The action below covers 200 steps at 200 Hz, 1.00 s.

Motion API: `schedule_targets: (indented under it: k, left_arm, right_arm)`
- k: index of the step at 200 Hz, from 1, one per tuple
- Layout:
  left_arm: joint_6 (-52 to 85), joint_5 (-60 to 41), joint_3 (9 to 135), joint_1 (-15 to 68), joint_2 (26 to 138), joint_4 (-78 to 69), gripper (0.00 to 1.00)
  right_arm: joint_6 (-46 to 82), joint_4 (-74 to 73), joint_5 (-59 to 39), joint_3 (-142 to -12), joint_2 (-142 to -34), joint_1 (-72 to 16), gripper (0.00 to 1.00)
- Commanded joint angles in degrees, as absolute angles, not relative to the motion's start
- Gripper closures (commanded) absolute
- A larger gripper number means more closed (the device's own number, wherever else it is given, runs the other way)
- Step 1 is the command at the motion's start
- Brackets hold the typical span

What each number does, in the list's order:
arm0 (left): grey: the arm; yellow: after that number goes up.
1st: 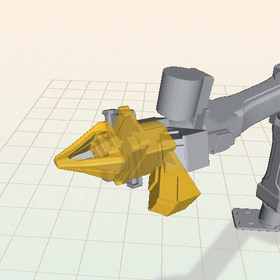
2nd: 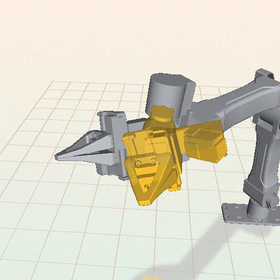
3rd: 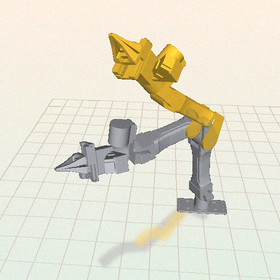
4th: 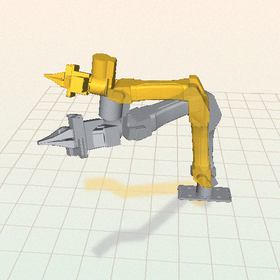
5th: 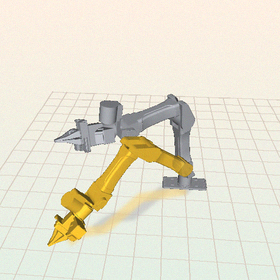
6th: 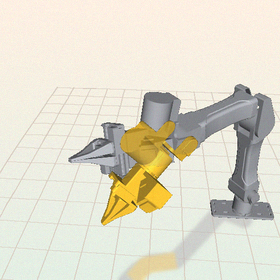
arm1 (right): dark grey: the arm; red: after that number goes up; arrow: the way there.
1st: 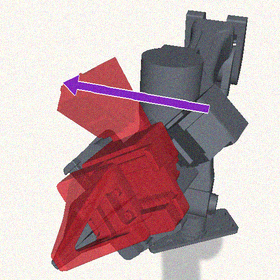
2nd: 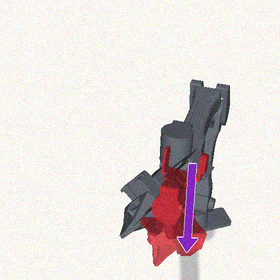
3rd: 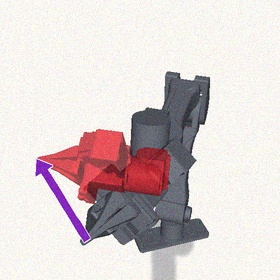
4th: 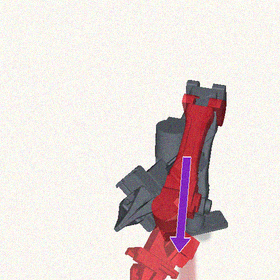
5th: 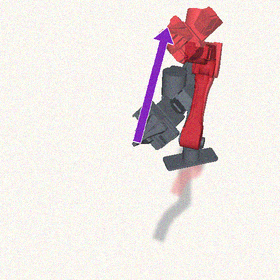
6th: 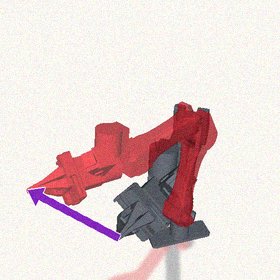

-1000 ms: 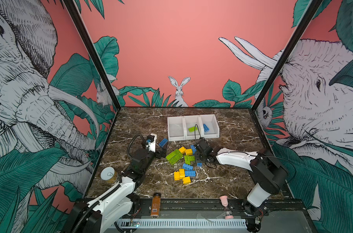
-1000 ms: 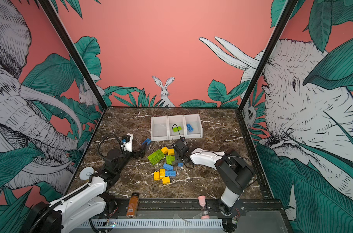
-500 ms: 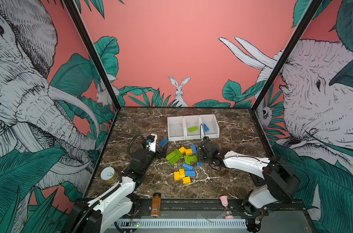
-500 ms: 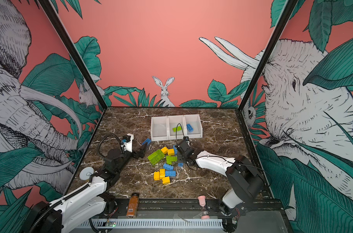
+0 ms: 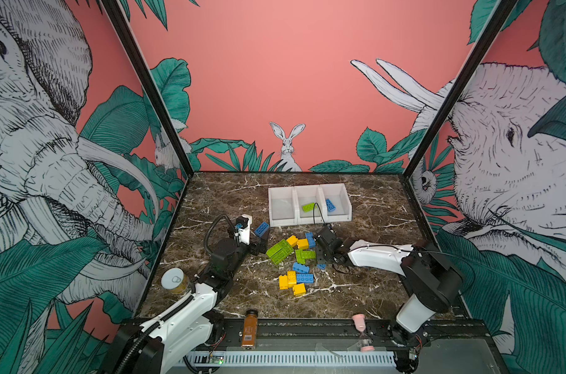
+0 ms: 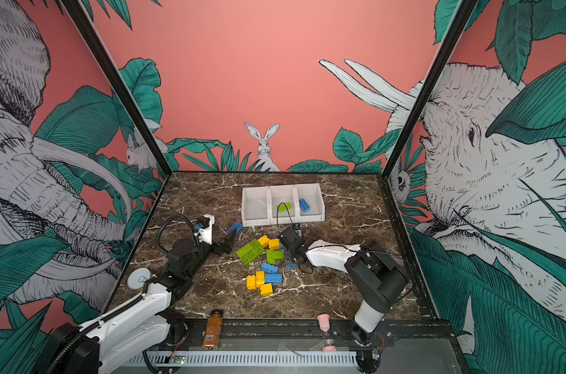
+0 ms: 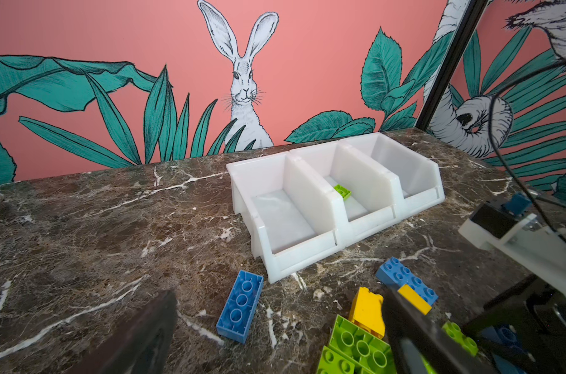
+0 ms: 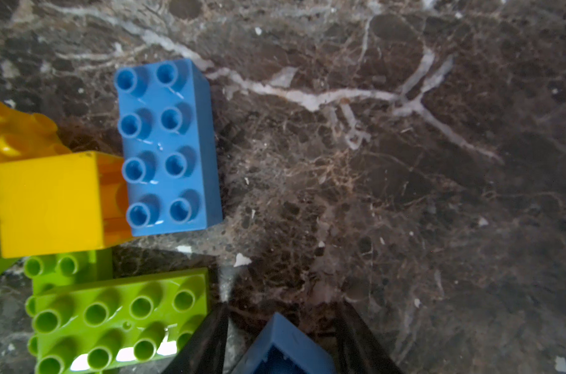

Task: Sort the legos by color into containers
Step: 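Close the right gripper on the blue brick and lift it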

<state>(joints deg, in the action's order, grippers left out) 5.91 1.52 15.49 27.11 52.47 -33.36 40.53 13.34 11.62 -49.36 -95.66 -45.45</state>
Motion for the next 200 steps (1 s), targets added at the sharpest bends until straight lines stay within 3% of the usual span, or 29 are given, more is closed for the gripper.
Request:
schedule_targets:
  k: [1, 84, 138, 200]
  left_arm:
    - [5.89, 0.97, 15.41, 27.06, 52.09, -34.77, 0.01]
    - [5.89, 1.11, 15.47, 27.09, 52.22, -34.67, 0.01]
    - [5.81, 1.20, 15.47, 27.07, 52.25, -34.68, 0.01]
    - [5.80, 0.94, 15.47, 27.07, 52.29, -34.72, 0.01]
  right_arm:
    - [40.81, 14.43, 12.49, -50.11, -96.33, -45.62, 0.52]
    - [38.13, 16.13, 13.37, -51.00, -92.16, -43.75, 0.71]
    - [32.00, 19.88, 13.29, -55.46, -89.18, -40.05, 0.71]
    - [18.34, 20.84, 5.56, -68.99, -91.22, -26.59, 0.71]
